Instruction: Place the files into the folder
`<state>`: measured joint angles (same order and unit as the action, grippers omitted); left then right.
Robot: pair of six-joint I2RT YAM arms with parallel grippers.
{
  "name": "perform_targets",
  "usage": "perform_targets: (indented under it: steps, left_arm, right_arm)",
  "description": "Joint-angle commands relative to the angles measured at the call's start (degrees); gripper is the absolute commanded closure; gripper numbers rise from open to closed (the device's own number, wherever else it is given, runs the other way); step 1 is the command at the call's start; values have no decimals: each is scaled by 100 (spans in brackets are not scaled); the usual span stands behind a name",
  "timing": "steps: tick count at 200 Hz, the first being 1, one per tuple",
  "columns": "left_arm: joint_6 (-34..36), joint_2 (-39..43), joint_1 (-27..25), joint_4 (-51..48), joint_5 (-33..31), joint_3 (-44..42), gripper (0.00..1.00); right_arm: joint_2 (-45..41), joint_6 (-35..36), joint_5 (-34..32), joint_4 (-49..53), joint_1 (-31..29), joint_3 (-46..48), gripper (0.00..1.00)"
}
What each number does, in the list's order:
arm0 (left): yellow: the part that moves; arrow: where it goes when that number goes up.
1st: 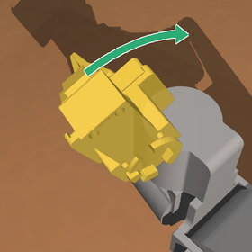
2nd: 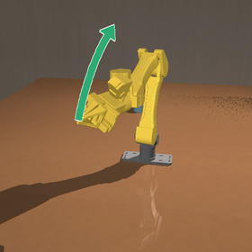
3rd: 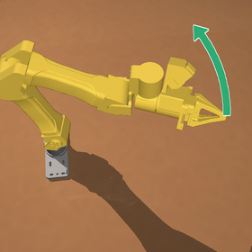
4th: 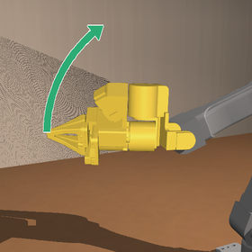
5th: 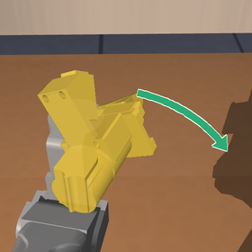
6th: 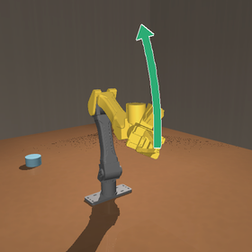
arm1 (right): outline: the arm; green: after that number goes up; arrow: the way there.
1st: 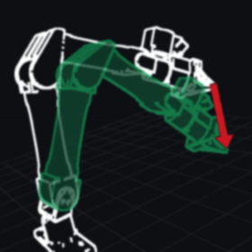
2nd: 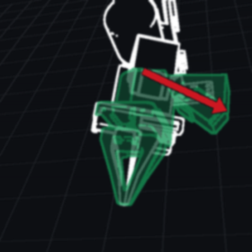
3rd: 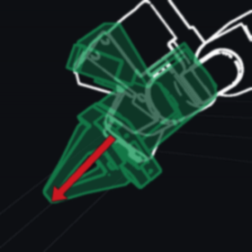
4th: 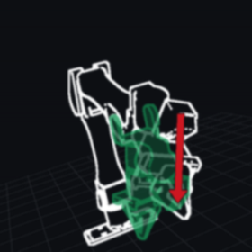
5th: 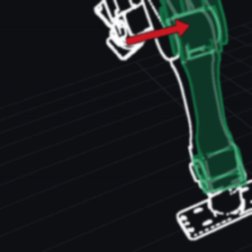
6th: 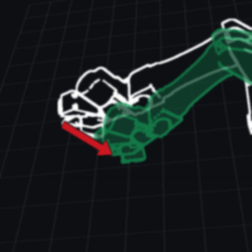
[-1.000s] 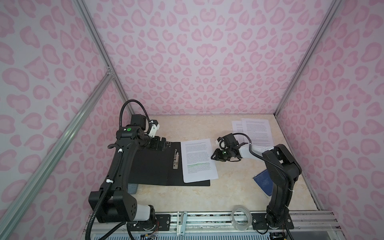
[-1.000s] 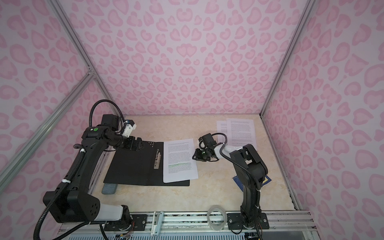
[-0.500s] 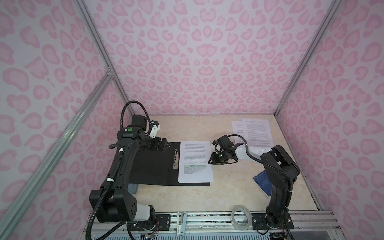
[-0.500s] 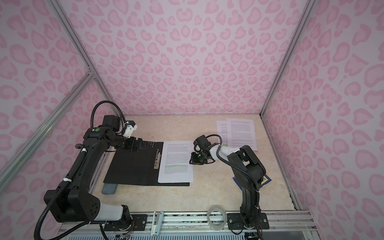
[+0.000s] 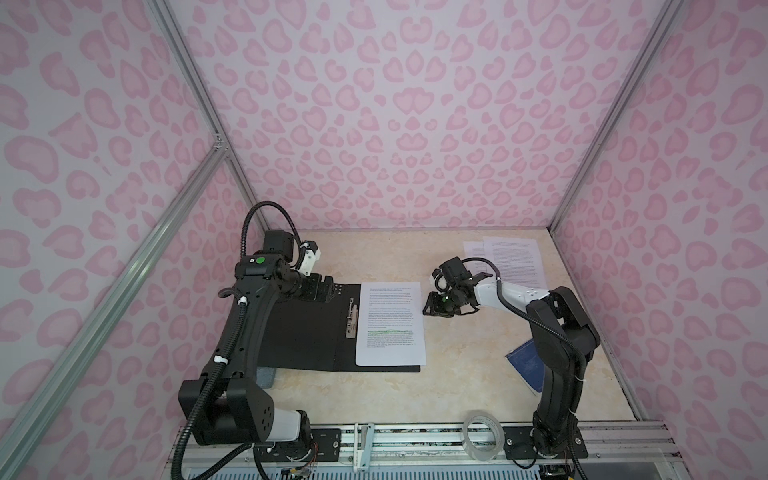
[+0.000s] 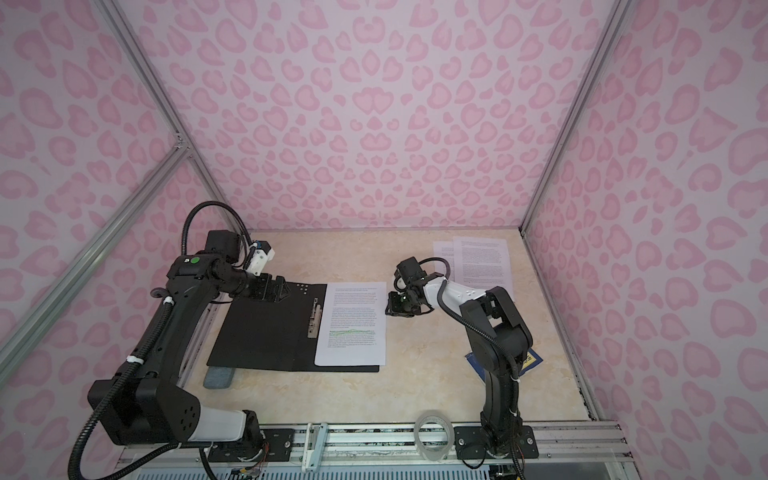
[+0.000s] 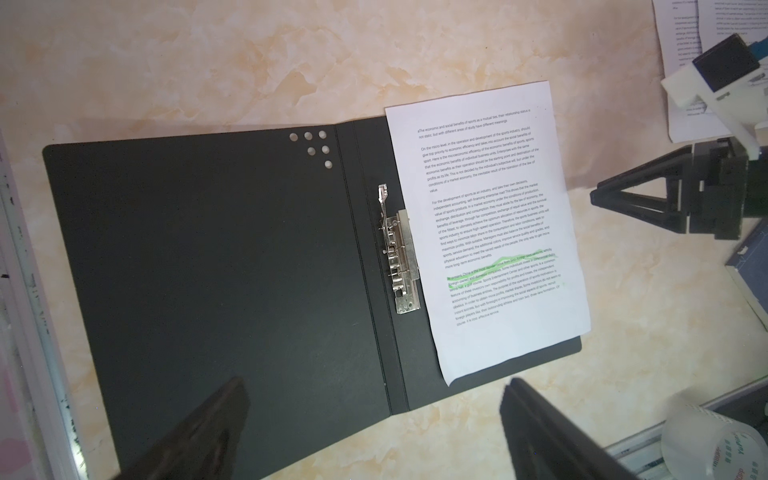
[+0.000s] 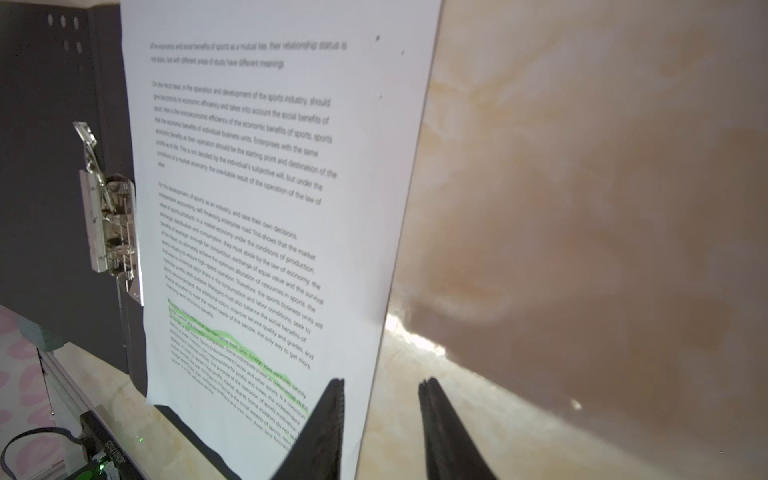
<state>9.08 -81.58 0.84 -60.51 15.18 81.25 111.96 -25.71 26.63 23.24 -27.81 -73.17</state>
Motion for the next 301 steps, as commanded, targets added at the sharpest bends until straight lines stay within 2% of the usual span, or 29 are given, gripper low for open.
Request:
perform_targets:
  steps: [1,38,116,194,270,301]
  left_arm:
    - [5,-51,4,103,89,40,2]
    - [-29,-132,4,147,163,18,2]
    - [-38,-236,4,198,209,-13,2]
    - [-42,-209,4,272,249,-117,2]
    - [-34,-284,4,339,284,-127,2]
    - [-34,-368,4,407,317,-156,2]
  right_arm:
    - [267,151,61,146,57,-252,65]
    - [635,218,222,253,81,-584,66]
    - [748,-19,838,-125,-35,-345,67]
    - [717,-163,826,-252,-247,-280,69]
    - [726,220,581,93,-277,-548,71]
    - [769,487,717,280,-277,-748,70]
